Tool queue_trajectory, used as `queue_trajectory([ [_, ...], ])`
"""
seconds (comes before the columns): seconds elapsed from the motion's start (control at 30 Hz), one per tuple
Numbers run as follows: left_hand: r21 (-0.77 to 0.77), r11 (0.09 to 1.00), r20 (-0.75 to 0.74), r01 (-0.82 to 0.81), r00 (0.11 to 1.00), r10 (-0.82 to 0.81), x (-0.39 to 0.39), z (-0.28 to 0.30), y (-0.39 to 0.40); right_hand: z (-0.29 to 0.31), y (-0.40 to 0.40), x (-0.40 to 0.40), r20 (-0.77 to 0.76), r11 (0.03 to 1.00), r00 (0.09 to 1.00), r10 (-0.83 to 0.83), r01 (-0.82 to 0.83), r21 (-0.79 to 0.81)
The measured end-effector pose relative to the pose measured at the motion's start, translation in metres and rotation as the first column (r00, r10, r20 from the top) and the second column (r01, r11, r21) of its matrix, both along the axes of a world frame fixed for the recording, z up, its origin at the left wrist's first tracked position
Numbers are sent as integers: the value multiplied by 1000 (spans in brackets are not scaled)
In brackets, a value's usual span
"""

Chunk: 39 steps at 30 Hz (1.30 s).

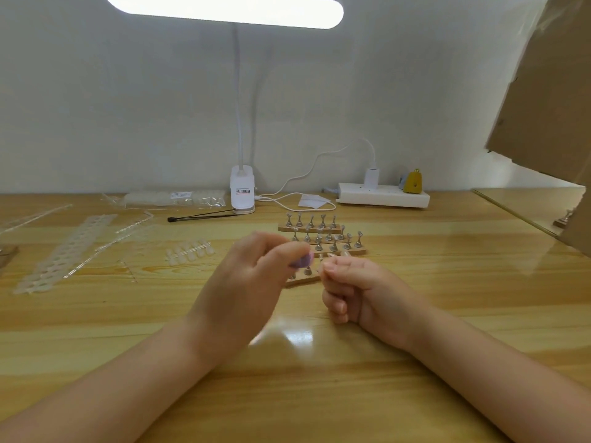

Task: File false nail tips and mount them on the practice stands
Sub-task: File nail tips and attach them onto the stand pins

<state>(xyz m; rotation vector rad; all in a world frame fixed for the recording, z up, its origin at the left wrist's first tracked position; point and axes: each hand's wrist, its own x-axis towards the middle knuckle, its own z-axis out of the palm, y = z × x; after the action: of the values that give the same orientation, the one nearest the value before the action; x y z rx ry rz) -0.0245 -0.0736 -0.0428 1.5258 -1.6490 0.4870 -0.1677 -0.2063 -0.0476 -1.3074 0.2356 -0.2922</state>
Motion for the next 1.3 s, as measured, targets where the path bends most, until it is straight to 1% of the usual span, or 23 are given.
queue_trajectory([
  [0.03, -19, 999, 99, 39, 994, -37, -4, -1, -2, 0, 0, 0, -1, 999, 1000, 10, -10, -32],
  [0.07, -34, 997, 247, 63, 968, -52, -9, -4, -4, 0, 1, 0, -5, 998, 1000, 23, -23, -57],
  [0.1, -33, 996, 358, 78, 932, -61, -11, -9, -4, 0, 0, 0, -9, 997, 999, 38, -39, -69],
  [0.13, -27, 996, 381, 80, 922, -64, -8, -11, -3, 1, -1, -1, -10, 997, 999, 52, -52, -58],
  [0.2, -37, 999, 307, 26, 952, -14, 2, -6, -1, 2, -2, -1, 1, 998, 998, 58, -58, 0],
  [0.27, -91, 996, 226, 25, 974, -4, 7, -2, 2, 1, -2, 0, -1, 999, 999, 39, -39, 35],
  [0.3, -120, 992, 246, 48, 969, -17, 4, -2, 2, 0, -2, 1, 1, 999, 1000, 28, -28, 29],
  [0.37, -145, 982, 336, 118, 940, -63, -7, -6, -2, -1, 0, 2, 9, 999, 1000, 29, -29, -15],
  [0.43, -103, 988, 395, 119, 916, -69, -12, -9, -4, -1, 1, 2, 9, 998, 999, 49, -48, -51],
  [0.5, -58, 997, 328, 46, 944, -24, -3, -5, -2, 0, 1, 2, -1, 997, 998, 55, -55, -46],
  [0.57, -78, 997, 257, 16, 966, 5, 5, 0, 2, -2, 0, 2, -10, 997, 998, 57, -57, -51],
  [0.6, -105, 994, 264, 35, 965, -6, 5, 1, 2, -3, 0, 2, -12, 997, 998, 59, -59, -57],
  [0.67, -139, 984, 350, 115, 935, -60, -4, -4, -1, -4, -1, 2, -13, 995, 997, 74, -75, -72],
  [0.73, -113, 983, 423, 143, 902, -83, -12, -8, -3, -3, -1, 1, -28, 990, 995, 95, -97, -101],
  [0.77, -95, 988, 419, 120, 905, -70, -11, -9, -4, -3, -1, 1, -37, 989, 995, 97, -101, -109],
  [0.83, -70, 997, 340, 44, 940, -18, -1, -5, -1, -3, 0, 1, -48, 990, 995, 88, -93, -107],
  [0.9, -84, 996, 292, 22, 956, 3, 5, 0, 1, -3, 1, 1, -52, 991, 995, 80, -85, -105],
  [0.97, -125, 986, 331, 109, 941, -62, -1, 0, 1, -2, 2, 1, -52, 991, 995, 80, -85, -103],
  [1.03, -109, 974, 423, 201, 896, -137, -13, -5, -1, 1, 3, -1, -55, 985, 994, 96, -103, -137],
  [1.1, -65, 982, 465, 175, 876, -125, -12, -6, -1, 3, 4, -1, -64, 980, 992, 106, -115, -162],
  [1.2, -62, 996, 382, 62, 924, -34, 2, -2, 1, 3, 4, -1, -57, 989, 995, 81, -87, -121],
  [1.23, -84, 994, 369, 69, 929, -33, 2, -2, 1, 2, 4, -1, -56, 990, 995, 79, -86, -116],
  [1.3, -130, 980, 409, 153, 908, -87, -6, -4, 0, 1, 3, 0, -50, 987, 994, 96, -101, -126],
])
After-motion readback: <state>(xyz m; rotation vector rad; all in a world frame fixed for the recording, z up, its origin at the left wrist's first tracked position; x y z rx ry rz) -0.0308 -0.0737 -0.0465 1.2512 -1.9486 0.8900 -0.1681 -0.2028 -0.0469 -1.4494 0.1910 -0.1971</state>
